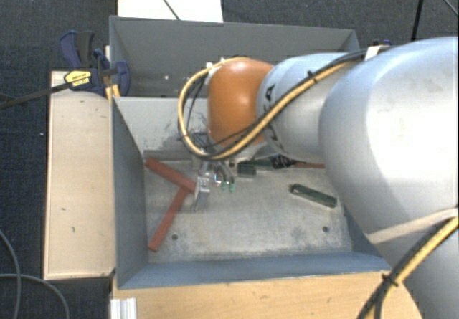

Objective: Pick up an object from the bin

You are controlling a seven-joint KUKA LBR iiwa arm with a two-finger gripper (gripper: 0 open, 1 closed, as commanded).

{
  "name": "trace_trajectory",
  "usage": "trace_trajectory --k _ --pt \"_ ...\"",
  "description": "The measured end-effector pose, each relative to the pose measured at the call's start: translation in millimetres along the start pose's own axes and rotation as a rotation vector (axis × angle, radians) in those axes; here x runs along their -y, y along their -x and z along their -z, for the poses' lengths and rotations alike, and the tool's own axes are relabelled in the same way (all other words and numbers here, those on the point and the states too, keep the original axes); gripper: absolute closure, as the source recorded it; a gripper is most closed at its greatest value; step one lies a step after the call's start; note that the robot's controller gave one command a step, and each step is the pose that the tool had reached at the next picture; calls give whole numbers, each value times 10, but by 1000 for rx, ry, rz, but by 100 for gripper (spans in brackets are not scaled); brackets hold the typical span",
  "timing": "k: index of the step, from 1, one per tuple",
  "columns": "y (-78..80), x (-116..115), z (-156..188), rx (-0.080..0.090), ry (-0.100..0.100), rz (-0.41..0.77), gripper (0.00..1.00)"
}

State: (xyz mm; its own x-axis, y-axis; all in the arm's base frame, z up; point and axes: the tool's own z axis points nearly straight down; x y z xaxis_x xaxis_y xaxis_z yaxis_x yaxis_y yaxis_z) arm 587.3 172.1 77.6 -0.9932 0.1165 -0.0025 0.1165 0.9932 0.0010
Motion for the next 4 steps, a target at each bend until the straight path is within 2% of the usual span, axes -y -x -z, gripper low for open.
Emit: trace_trajectory --k 1,2,3,4 --pt "-79 -336 -16 1 0 136 0" --pt "-243 -442 10 -1 1 460 100" --pt "-243 -442 10 -1 1 459 100" --pt "-376 -218 1190 0 0 502 100"
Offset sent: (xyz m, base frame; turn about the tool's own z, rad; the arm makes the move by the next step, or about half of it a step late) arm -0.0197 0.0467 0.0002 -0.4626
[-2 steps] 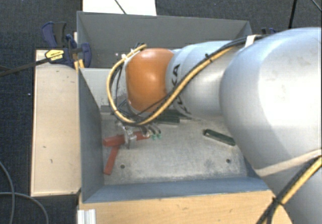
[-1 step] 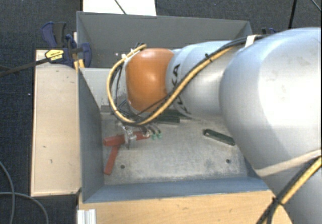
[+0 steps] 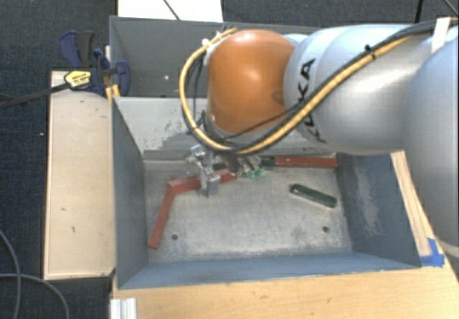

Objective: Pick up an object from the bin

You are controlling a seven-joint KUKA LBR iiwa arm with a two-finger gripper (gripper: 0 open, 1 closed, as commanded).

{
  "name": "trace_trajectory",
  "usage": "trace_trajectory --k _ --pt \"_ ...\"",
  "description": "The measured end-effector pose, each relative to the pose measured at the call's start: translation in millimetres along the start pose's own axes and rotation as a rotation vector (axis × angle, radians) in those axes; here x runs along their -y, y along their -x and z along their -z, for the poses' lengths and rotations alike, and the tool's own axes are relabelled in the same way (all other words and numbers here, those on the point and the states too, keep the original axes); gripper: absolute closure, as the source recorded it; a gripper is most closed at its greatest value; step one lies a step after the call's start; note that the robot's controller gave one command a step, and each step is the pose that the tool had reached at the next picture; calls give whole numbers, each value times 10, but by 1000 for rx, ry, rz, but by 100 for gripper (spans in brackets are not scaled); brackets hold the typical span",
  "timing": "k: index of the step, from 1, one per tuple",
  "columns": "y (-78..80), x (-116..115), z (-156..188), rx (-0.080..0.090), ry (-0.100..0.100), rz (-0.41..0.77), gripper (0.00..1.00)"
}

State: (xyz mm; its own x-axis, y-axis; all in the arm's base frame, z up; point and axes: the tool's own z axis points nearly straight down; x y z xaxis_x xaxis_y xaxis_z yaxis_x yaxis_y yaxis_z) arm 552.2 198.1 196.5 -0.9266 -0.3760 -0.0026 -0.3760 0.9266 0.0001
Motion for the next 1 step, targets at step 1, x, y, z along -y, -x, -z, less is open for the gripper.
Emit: trace_trajectory --k 1 --pt "0 -2 -1 0 0 0 100"
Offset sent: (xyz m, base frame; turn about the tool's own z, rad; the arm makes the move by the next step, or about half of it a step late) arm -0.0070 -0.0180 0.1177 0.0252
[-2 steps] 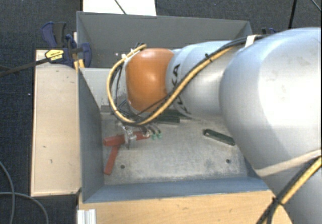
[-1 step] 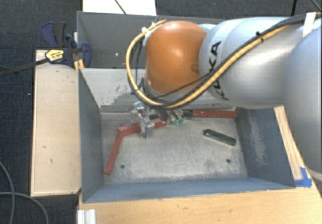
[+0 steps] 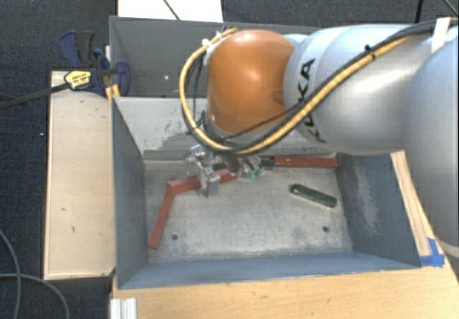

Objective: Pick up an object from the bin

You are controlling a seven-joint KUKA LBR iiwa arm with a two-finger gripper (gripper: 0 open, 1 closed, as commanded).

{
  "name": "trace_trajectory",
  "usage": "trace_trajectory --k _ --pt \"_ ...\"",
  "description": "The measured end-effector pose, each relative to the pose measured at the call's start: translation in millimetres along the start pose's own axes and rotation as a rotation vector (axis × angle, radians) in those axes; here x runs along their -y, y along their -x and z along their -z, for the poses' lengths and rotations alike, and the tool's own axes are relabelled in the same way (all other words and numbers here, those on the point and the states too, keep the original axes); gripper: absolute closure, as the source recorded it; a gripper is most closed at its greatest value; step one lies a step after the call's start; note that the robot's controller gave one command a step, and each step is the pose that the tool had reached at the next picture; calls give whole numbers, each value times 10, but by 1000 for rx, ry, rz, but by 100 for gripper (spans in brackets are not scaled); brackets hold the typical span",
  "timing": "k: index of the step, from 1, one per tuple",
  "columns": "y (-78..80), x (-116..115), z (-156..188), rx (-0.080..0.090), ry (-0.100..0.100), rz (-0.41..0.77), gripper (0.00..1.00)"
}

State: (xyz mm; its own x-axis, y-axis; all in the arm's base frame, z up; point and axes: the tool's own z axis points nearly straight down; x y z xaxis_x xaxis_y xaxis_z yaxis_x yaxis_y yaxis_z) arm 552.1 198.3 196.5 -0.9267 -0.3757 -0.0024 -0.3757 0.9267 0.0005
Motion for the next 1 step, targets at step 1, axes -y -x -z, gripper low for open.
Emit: trace_trajectory --k 1 --pt "-67 62 509 -6 0 -14 100"
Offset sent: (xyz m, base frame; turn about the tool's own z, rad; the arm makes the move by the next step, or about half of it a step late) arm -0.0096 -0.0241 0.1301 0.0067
